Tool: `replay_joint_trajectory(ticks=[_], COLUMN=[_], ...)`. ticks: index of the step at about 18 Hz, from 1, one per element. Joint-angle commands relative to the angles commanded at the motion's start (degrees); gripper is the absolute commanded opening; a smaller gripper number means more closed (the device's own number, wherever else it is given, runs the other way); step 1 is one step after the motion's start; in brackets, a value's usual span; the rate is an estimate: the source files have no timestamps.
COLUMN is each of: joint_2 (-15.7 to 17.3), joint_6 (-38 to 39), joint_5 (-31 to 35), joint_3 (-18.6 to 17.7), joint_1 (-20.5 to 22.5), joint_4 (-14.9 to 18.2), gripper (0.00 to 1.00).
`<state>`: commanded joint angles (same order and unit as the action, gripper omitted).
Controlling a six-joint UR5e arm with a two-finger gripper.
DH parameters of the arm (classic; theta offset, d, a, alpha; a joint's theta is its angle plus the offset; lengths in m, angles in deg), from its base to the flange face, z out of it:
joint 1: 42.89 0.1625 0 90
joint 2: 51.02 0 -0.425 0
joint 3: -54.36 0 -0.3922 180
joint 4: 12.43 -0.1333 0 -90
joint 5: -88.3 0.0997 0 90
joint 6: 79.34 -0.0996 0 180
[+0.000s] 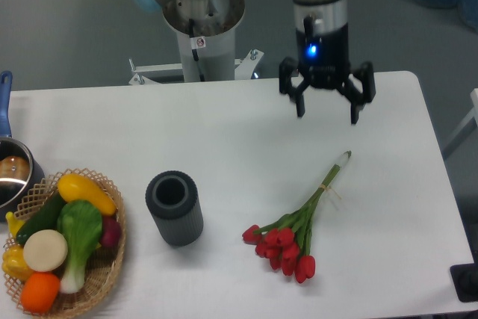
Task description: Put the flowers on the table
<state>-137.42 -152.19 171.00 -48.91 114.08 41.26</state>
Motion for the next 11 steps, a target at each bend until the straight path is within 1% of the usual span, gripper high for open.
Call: replay_joint_trajectory(ticks=[1,3,5,7,11], joint_2=[0.53,1.76,2.9,3.52,3.52], joint_6=[-2.18,-8.94,-12.65,-13.63,-13.54], joint_5=[0.44,0.79,0.79,0.44,0.35], joint_3=[0.0,0.0,-0.26,-0.53,-0.88], joint_1=[0.61,2.63,4.57,5.71,5.63], joint_4=[1.05,3.43,5.1,5.37,5.28], gripper=[1.0,1.0,1.0,1.0,1.0])
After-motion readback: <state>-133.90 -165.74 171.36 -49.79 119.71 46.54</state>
